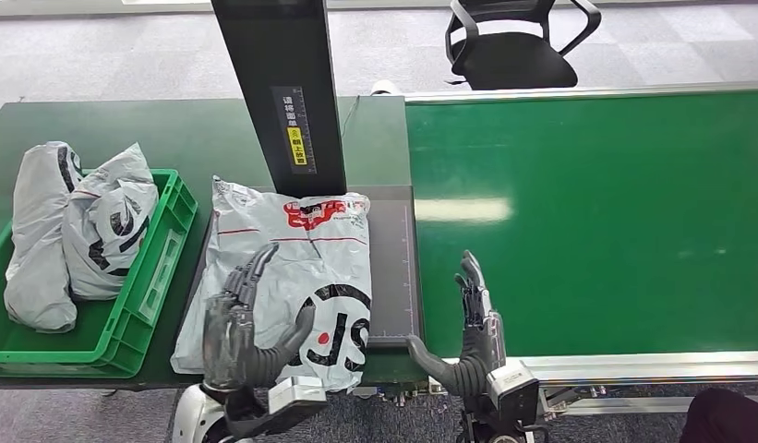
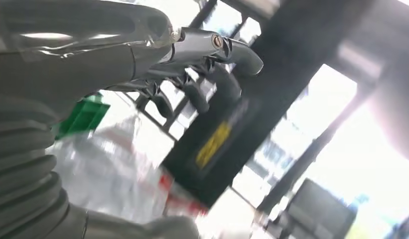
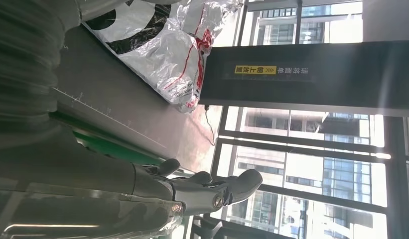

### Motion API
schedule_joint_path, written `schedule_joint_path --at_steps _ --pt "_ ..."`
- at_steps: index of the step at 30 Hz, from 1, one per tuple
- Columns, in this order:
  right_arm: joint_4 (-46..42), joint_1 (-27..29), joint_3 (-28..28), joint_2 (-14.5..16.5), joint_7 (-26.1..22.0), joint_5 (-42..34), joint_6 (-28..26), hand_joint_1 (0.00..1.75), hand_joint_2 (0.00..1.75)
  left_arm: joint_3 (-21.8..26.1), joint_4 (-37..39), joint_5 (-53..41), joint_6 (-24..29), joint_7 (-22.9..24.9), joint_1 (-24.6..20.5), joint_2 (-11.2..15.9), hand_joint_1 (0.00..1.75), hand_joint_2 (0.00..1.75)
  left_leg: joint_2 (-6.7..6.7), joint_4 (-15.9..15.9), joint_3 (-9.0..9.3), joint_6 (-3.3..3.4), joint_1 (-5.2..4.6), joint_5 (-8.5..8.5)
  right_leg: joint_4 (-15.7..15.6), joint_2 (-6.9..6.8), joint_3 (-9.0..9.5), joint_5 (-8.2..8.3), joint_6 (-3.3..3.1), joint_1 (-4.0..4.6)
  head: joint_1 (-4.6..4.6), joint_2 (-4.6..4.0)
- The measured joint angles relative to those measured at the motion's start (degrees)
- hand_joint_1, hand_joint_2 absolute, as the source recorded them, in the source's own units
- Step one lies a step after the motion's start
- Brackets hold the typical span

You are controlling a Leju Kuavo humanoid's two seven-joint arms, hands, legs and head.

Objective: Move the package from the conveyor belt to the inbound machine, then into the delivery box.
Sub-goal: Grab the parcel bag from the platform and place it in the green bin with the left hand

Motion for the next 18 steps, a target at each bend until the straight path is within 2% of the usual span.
schedule_joint_path --at_steps 4,18 --pt "0.33 -0.48 -0.36 -0.01 0.12 0.0 0.73 0.0 1.75 -1.56 5.86 -4.72 -4.89 3.17 -1.22 1.32 0.0 1.75 0.01 0.0 -0.03 0.0 0.0 0.0 0.0 0.0 -0.03 0.0 0.0 0.0 -0.01 0.0" --pt "1.13 -0.77 -1.02 0.0 0.46 0.67 1.22 0.0 1.75 -2.96 15.73 -4.31 -6.61 3.83 -4.52 2.25 0.0 1.75 0.0 0.0 -0.05 0.0 0.0 0.0 0.0 0.0 -0.03 0.0 0.0 0.0 0.0 0.0"
